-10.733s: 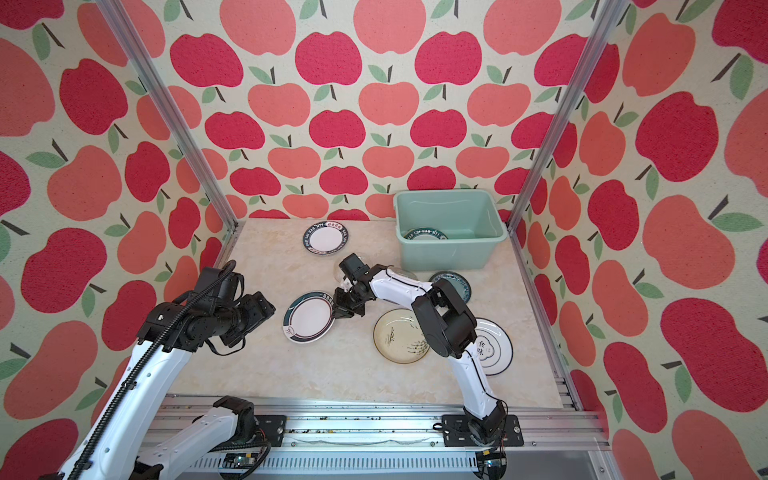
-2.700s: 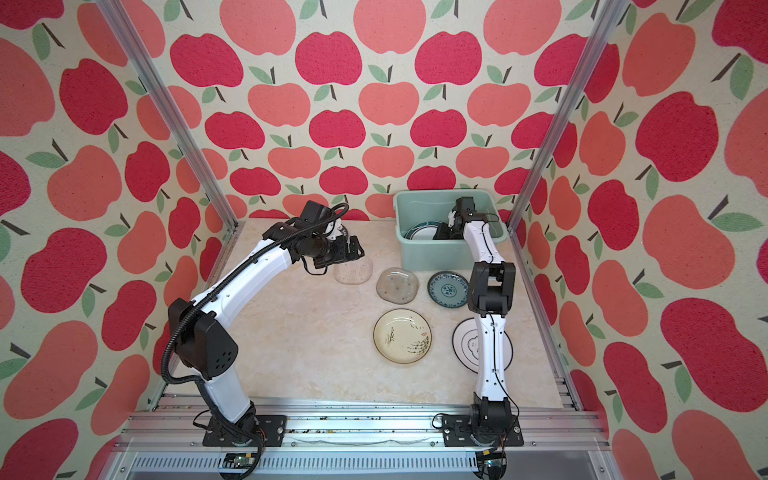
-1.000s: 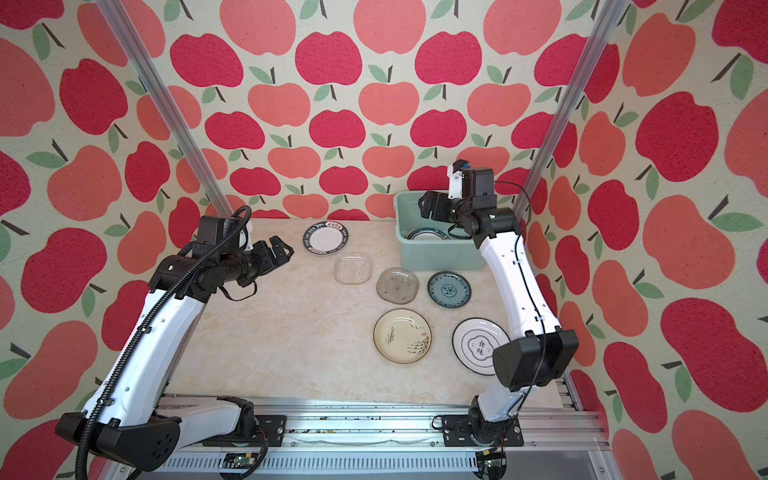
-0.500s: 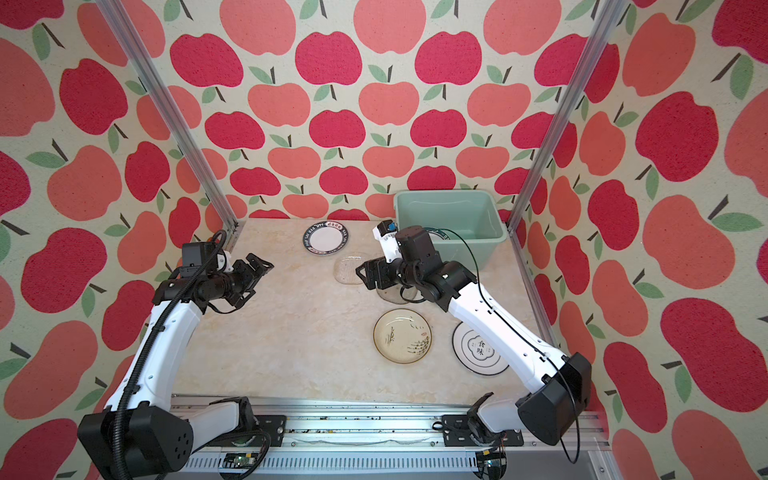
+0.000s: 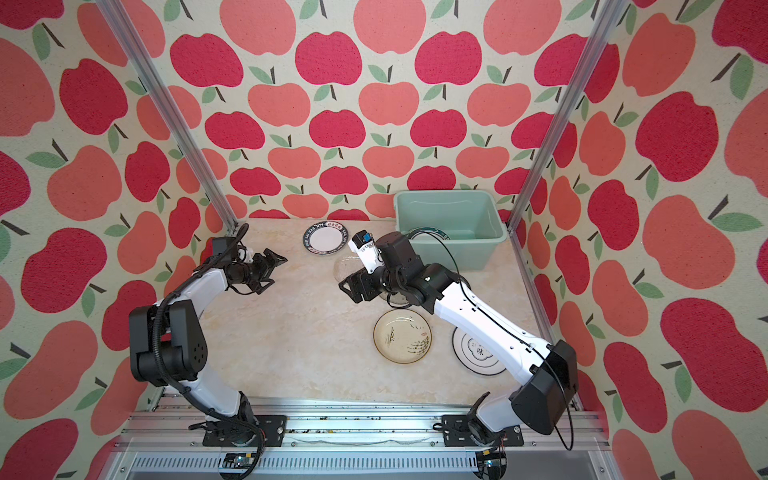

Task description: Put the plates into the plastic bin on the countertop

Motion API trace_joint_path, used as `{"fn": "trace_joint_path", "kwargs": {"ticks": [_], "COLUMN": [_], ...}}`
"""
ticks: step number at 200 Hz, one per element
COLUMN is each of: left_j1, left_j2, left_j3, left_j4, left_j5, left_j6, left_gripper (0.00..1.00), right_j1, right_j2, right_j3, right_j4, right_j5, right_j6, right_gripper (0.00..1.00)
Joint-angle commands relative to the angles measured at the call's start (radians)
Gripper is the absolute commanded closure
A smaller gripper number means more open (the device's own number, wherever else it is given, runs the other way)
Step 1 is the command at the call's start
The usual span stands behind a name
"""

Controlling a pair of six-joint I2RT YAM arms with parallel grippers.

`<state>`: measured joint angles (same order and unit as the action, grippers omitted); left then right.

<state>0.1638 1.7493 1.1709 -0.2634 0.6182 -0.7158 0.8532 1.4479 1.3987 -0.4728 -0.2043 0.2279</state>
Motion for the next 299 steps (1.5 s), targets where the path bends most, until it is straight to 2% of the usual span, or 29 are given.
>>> {"fn": "trace_joint_path", "kwargs": {"ticks": [1, 83, 114, 177, 231, 299], "left_j1": [0.005, -0.035, -0.064, -0.12, -0.148, -0.17], "left_j2": [0.11, 0.463, 0.536, 0.642, 0.711, 0.716], "left_j3": [0.093, 0.343, 0.41, 0.502, 0.517, 0.453], "left_j4": [0.147, 0.259, 0.271, 0.283, 0.316, 0.344], "left_j5": [0.068, 0.101, 0.096, 0.07, 0.023, -0.034], "left_j6": [0.011, -0.035, -0.054, -0.114, -0.204, -0.248], "left_gripper": [0.08, 0.17, 0.18, 0.3, 0.44, 0.74], "right_j1": [0.006, 0.006, 0.005, 0.004, -0.003, -0.009], "right_j2": [0.014, 0.075, 0.113, 0.162, 0.163, 0.172], "right_j3": [0.013, -0.019, -0.009, 0.013, 0.007, 0.015], "right_j4": [-0.019, 0.03, 0.04, 0.06, 0.069, 0.071], "right_j5": [-0.03, -0.014, -0.024, -0.028, -0.017, -0.01], "right_j6": [-0.007, 0.045, 0.05, 0.062, 0.084, 0.099], "right_gripper": [0.19, 0.21, 0.21, 0.22, 0.23, 0.25]}}
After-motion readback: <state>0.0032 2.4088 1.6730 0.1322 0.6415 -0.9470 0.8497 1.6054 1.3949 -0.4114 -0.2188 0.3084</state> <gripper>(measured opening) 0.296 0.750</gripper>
